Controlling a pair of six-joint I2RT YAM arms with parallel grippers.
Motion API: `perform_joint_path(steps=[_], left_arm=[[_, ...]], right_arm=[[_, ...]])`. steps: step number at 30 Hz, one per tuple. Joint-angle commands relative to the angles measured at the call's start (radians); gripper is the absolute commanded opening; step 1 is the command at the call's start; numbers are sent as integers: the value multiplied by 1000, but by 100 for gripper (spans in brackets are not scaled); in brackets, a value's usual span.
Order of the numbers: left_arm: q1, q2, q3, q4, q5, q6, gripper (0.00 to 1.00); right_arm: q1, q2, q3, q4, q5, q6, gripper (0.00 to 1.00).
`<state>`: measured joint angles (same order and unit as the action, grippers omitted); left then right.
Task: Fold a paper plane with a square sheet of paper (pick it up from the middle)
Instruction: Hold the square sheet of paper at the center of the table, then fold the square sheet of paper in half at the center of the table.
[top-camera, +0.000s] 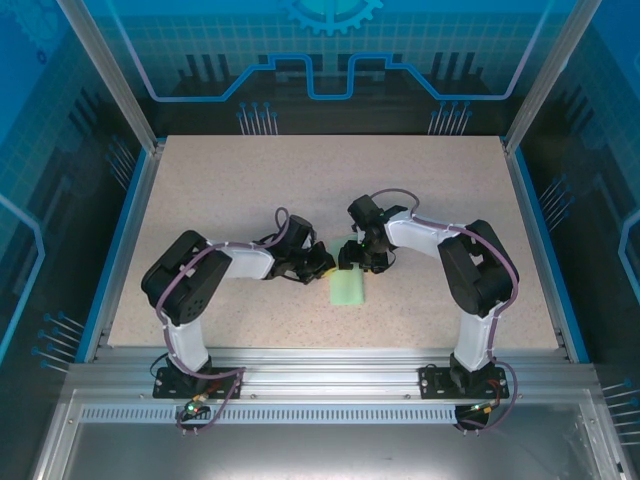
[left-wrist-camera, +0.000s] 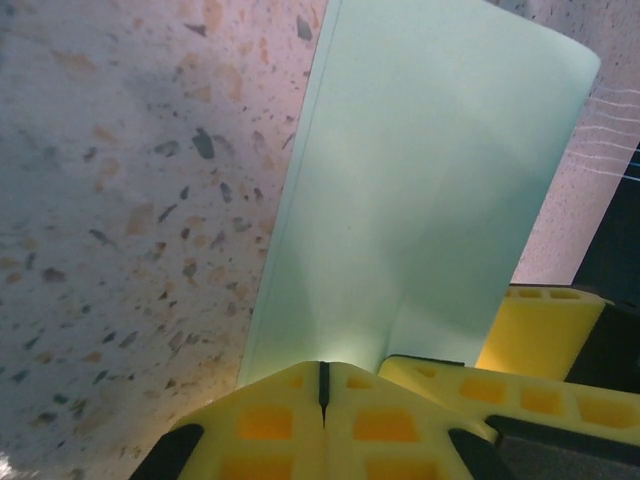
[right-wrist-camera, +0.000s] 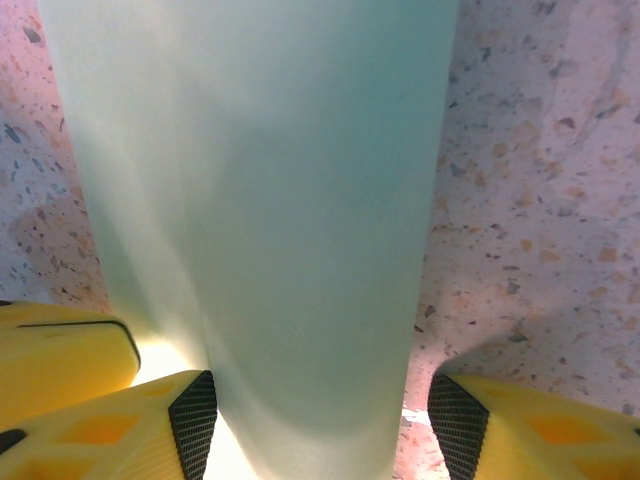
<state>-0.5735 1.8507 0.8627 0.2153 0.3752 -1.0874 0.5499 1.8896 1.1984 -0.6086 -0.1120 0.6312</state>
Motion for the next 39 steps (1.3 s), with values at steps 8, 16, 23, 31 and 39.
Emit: perform_joint_path(steps=[8, 16, 23, 31, 39], left_arm=[[-14, 50, 26, -82, -14, 25, 0], [-15, 48, 32, -119, -30, 52, 0], [-16, 52, 39, -123, -30, 55, 0], [-18, 50, 41, -135, -32, 61, 0], [-18, 51, 41, -142, -33, 65, 0]], right_arm=[[-13, 31, -19, -40, 28, -1, 64], [-131, -205, -94, 43, -121, -16, 66], [-125, -237, -137, 183, -376, -11, 34], [-116, -132, -170, 238, -394, -7, 27], [-142, -62, -226, 269, -378, -31, 27]])
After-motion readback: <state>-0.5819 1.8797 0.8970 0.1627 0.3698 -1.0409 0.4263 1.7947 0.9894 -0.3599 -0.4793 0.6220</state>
